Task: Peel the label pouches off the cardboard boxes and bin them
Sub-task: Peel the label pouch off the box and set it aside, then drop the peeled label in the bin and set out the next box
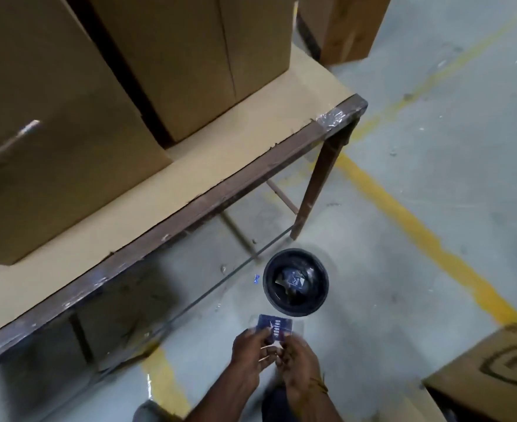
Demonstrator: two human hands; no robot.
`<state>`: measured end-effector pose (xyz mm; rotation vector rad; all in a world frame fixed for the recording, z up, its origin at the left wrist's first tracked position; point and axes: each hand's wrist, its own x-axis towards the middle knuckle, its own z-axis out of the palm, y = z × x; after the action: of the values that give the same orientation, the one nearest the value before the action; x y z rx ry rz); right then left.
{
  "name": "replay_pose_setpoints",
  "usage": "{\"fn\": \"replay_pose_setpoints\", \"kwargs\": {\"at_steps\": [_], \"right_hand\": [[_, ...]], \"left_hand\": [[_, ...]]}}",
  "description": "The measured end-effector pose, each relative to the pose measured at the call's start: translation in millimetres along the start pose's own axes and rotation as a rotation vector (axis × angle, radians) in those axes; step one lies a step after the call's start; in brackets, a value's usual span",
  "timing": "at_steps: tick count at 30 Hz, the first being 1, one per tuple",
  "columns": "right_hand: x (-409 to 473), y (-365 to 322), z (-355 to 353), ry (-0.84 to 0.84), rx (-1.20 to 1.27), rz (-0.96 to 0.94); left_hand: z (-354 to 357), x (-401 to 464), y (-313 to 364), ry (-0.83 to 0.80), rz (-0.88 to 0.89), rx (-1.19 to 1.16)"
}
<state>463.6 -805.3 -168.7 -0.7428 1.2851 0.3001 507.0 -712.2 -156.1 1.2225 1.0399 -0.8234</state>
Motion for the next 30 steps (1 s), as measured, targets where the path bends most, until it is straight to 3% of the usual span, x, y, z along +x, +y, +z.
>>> {"fn": "replay_pose_setpoints", "kwargs": {"at_steps": [5, 11, 15, 20, 30], "right_hand": [[121, -28, -13, 0.069, 0.047, 0.001], [251, -42, -19, 0.124, -0.064, 0.047], [308, -28, -37, 0.193, -0.173, 0.146], [322, 1, -41, 0.223, -0.358, 0.087], [244, 46, 18, 0.192, -0.695, -0.254]], "left_hand": [[57, 114, -12, -0.008, -0.024, -0.019], [101, 229, -23, 0.025, -0.044, 0.012], [97, 280, -37, 0.136, -0.095, 0.106], [74, 288, -56, 0.195, -0.094, 0.182], [0, 229, -45, 0.120, 0.063, 0.104]]}}
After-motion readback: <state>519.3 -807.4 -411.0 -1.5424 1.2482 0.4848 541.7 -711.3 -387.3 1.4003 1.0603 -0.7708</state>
